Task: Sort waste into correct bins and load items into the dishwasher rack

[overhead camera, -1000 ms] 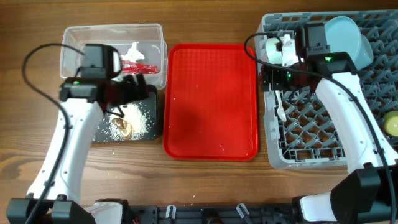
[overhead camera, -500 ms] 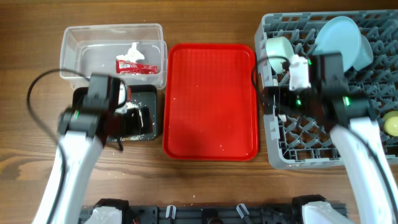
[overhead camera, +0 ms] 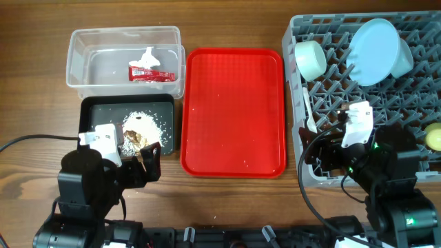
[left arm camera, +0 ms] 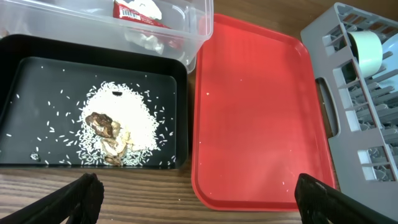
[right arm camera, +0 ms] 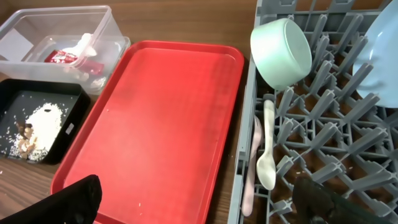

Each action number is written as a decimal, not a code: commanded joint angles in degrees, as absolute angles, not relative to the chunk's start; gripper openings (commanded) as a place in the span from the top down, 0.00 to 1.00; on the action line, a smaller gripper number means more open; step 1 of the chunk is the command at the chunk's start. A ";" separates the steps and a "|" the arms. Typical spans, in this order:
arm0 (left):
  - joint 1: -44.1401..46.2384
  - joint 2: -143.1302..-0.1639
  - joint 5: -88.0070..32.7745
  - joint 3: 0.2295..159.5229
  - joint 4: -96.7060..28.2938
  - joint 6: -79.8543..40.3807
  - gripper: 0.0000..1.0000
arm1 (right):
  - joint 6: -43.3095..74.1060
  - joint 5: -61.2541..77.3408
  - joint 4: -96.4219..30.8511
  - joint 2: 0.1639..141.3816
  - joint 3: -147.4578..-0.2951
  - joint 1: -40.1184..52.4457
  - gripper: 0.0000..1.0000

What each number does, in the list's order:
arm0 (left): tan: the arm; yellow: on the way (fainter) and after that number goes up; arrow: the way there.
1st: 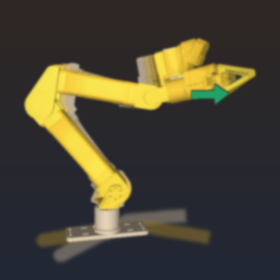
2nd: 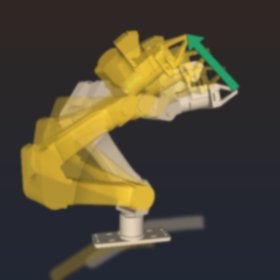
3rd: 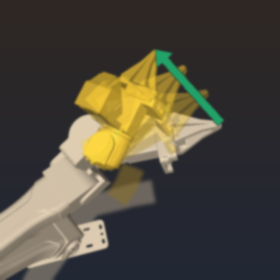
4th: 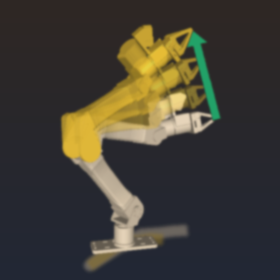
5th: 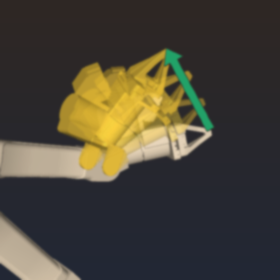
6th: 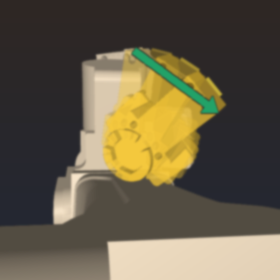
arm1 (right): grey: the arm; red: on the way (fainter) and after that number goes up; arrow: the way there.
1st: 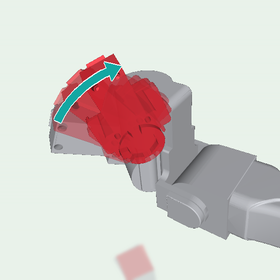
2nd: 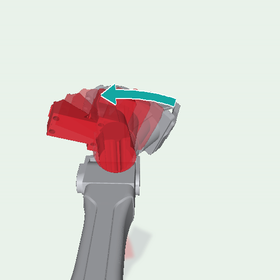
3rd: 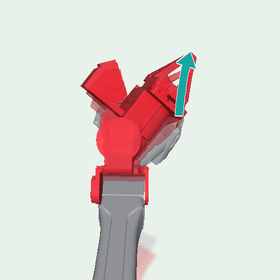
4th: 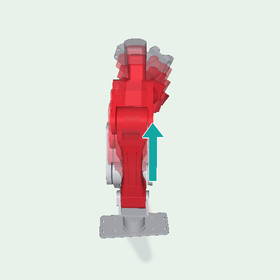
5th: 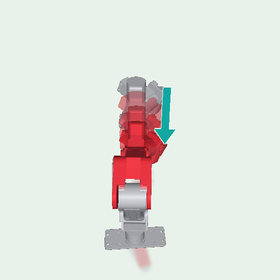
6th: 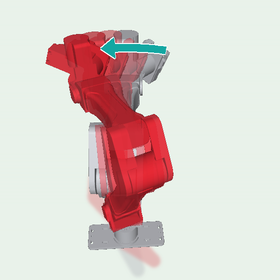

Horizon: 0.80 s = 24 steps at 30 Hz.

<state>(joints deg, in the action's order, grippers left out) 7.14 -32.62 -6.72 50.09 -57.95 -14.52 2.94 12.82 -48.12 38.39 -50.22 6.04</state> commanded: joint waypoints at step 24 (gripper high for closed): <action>7.40 -32.29 -6.35 49.45 -58.06 -15.44 0.00 | -0.01 8.38 -1.37 0.43 -8.75 5.76 0.00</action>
